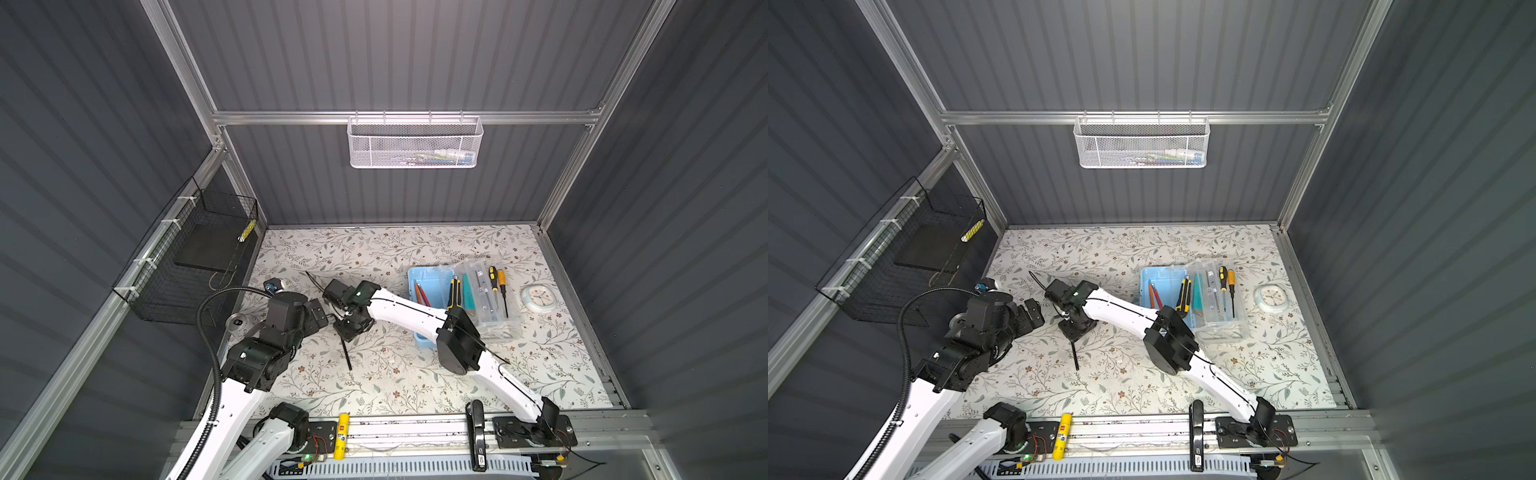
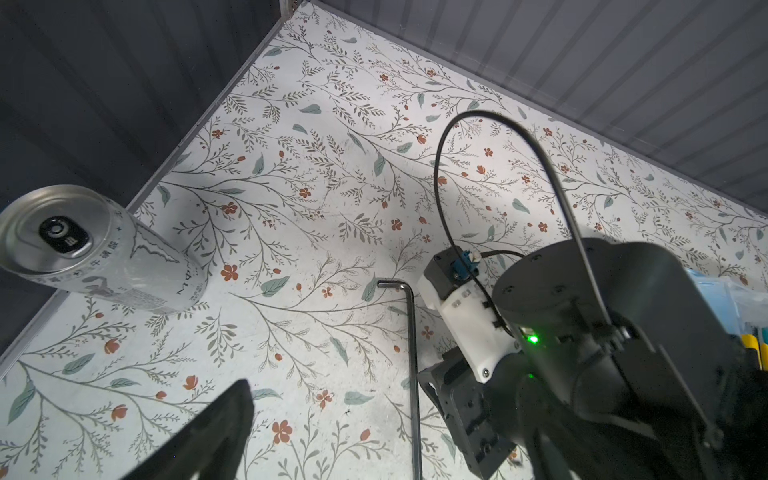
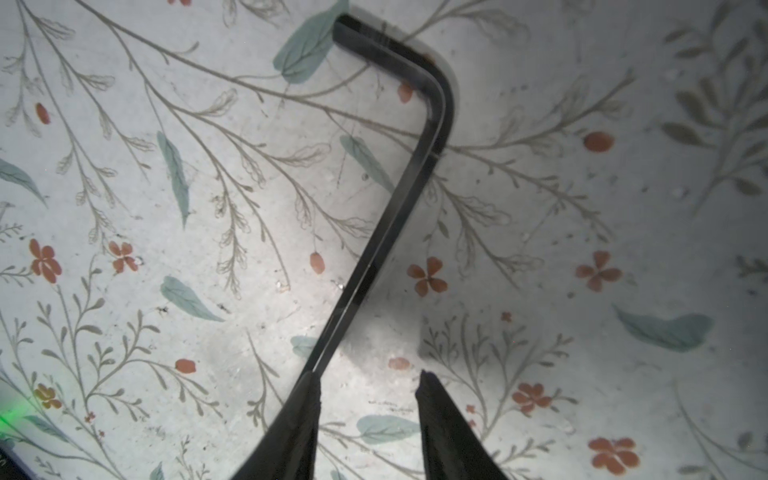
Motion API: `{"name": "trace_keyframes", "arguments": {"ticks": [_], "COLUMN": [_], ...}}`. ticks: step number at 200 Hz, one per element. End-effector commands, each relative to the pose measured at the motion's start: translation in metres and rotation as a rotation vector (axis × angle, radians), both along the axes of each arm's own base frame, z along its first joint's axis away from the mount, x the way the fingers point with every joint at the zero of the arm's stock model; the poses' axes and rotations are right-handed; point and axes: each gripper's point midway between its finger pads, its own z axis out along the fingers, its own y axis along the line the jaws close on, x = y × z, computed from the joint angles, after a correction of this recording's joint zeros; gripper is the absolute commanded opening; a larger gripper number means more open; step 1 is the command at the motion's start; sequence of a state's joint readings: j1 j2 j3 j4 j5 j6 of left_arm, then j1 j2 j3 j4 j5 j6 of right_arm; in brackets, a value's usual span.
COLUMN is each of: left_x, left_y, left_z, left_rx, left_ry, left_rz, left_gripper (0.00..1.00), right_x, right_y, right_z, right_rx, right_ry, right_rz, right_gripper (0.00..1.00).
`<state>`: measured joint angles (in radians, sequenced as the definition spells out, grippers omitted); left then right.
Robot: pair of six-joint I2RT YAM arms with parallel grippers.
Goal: Pack the tool kit
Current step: 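Grasp the black L-shaped hex key with the right gripper and lift it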
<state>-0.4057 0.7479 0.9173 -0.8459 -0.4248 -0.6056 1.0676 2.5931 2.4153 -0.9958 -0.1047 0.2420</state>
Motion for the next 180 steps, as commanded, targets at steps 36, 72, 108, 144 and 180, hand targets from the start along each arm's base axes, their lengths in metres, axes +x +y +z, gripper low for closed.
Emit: {"name": "trace_keyframes", "arguments": {"ticks": [36, 72, 108, 144, 180], "left_x": [-0.006, -0.008, -0.013, -0.011, -0.007], "left_y": [0.005, 0.004, 0.007, 0.007, 0.004], "left_z": [-0.008, -0.009, -0.011, -0.013, -0.016], "left_rx": [0.012, -0.005, -0.01, -0.004, 0.001], "left_ry": [0.028, 0.03, 0.025, 0.036, 0.043], "left_rz": [0.02, 0.019, 0.031, 0.036, 0.021], "left_gripper": [0.99, 0.99, 0.99, 0.99, 0.99], "right_x": [-0.011, -0.006, -0.003, 0.0, 0.004], "right_y": [0.008, 0.0, -0.009, -0.026, -0.035], "right_z": [-0.009, -0.024, -0.031, -0.04, -0.044], "right_rx": [-0.012, -0.083, -0.155, -0.227, -0.23], "right_ry": [-0.003, -0.055, -0.116, -0.12, -0.091], "right_rz": [0.048, 0.051, 0.067, 0.062, 0.035], "right_gripper": [0.42, 0.38, 0.34, 0.25, 0.13]}}
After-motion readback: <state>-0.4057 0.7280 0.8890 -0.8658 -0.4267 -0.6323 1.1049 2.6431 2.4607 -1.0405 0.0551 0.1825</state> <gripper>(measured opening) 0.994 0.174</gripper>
